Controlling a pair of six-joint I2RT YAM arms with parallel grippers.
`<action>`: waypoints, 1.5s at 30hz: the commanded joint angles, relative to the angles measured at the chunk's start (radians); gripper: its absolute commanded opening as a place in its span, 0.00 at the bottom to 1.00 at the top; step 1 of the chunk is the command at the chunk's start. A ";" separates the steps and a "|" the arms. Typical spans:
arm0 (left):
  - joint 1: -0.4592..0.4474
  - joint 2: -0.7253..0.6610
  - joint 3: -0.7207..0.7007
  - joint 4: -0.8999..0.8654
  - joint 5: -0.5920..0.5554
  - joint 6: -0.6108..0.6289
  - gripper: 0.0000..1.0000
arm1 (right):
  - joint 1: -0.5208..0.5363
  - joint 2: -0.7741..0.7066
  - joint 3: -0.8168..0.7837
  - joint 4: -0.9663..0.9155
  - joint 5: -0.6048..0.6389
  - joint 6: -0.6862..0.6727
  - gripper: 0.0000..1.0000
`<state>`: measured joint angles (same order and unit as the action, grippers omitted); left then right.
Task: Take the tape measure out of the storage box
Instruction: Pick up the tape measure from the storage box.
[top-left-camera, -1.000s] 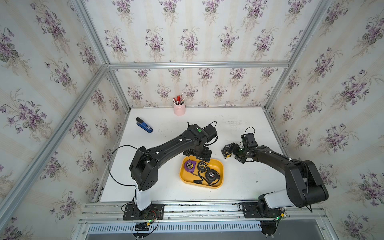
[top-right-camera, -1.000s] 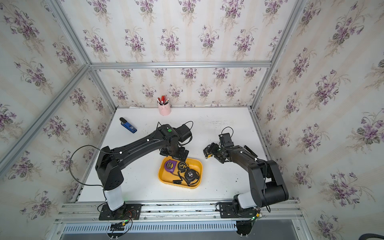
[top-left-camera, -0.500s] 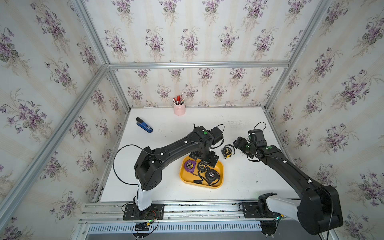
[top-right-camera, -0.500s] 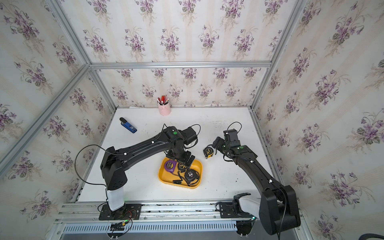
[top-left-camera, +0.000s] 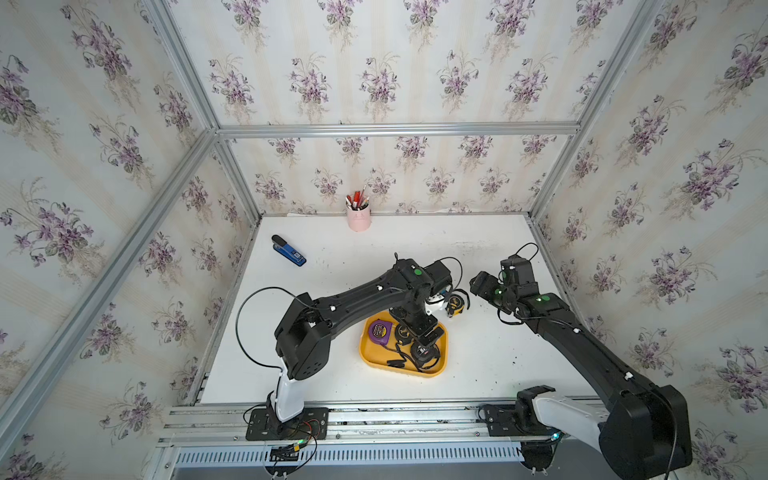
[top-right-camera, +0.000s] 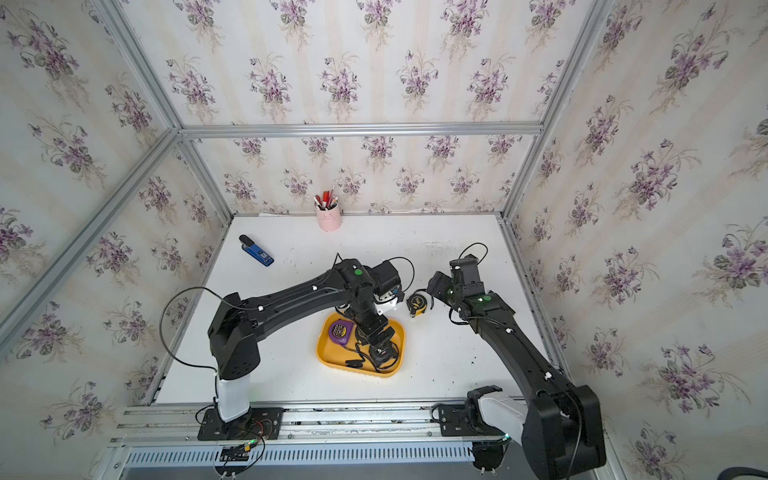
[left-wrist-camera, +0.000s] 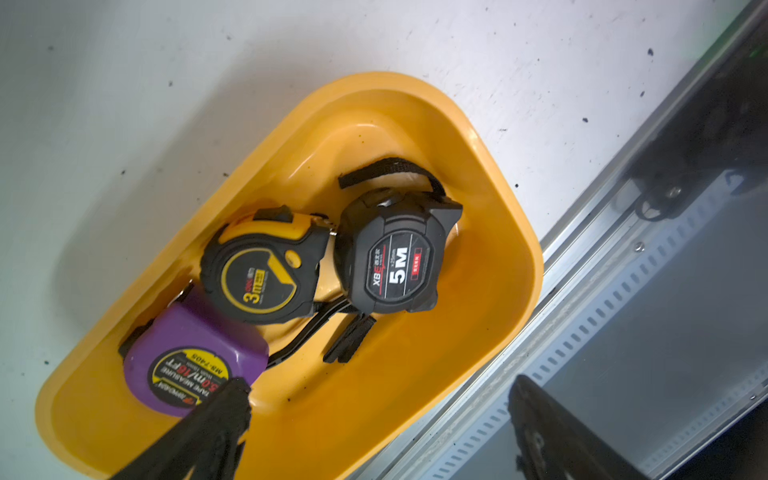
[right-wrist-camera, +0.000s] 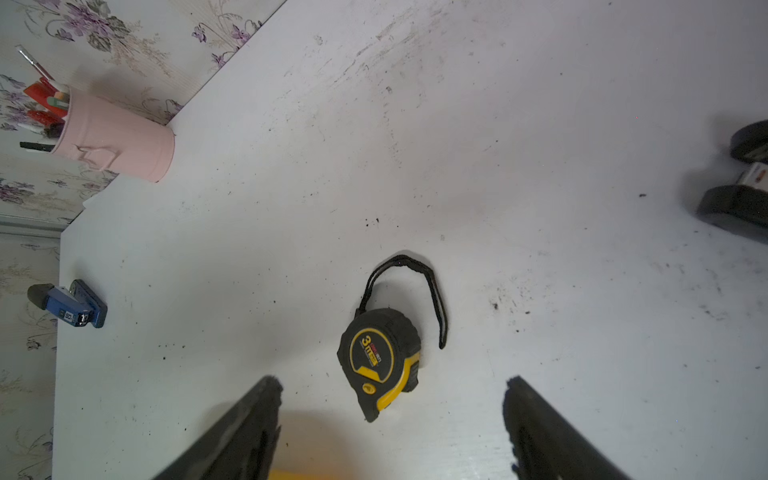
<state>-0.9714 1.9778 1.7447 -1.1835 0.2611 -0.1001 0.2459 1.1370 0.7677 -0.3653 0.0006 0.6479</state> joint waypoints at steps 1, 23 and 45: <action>-0.010 0.028 0.000 -0.006 -0.012 0.116 1.00 | 0.000 -0.003 0.012 0.006 0.020 -0.017 0.87; -0.060 0.077 -0.041 0.047 -0.064 0.323 1.00 | -0.005 0.041 0.051 0.008 0.008 -0.022 0.87; -0.079 0.081 -0.070 0.143 -0.068 0.505 0.99 | -0.019 0.058 0.052 0.029 -0.024 -0.011 0.87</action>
<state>-1.0477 2.0636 1.6817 -1.0374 0.1753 0.3672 0.2283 1.1923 0.8196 -0.3534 -0.0166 0.6292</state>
